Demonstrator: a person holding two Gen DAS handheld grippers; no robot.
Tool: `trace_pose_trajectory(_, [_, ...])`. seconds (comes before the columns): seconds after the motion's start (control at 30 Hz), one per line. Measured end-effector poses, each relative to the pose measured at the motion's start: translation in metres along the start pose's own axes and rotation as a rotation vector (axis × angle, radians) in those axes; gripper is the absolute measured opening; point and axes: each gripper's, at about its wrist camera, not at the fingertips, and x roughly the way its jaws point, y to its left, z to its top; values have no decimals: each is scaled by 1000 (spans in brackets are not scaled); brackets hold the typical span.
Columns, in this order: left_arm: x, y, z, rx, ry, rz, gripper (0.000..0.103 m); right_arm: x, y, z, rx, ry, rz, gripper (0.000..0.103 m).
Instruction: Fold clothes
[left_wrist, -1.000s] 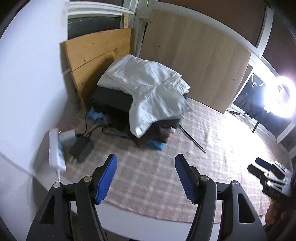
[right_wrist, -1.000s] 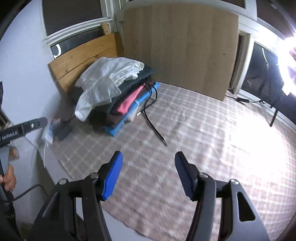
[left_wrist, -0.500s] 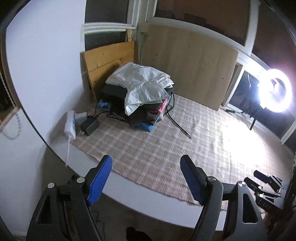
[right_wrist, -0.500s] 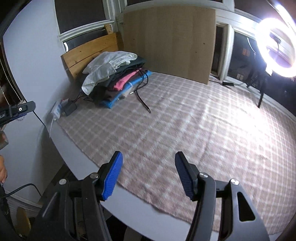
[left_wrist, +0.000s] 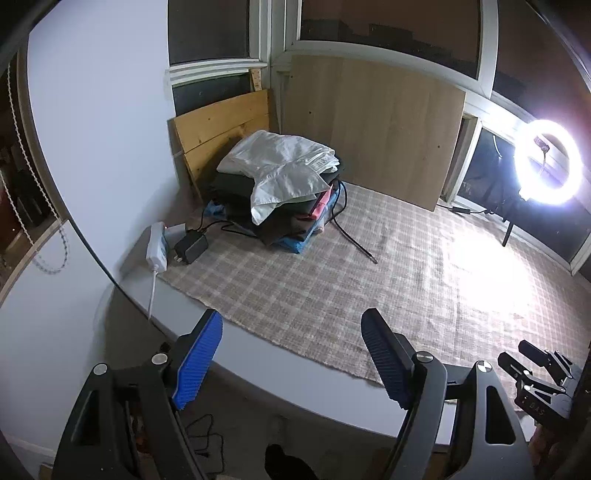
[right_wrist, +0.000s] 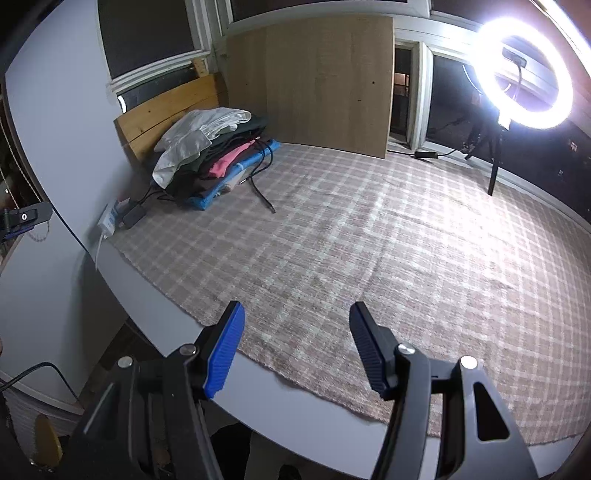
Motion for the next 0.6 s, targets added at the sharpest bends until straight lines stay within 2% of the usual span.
trace_pose_trajectory(0.2, [-6,0,0,13,-2,-9,76,-2,-1,-2,7,1,-6,58])
trace_pose_trajectory(0.6, [-6,5,-7,20,6,-82,77,-2,13,-4,-29,4,2,58])
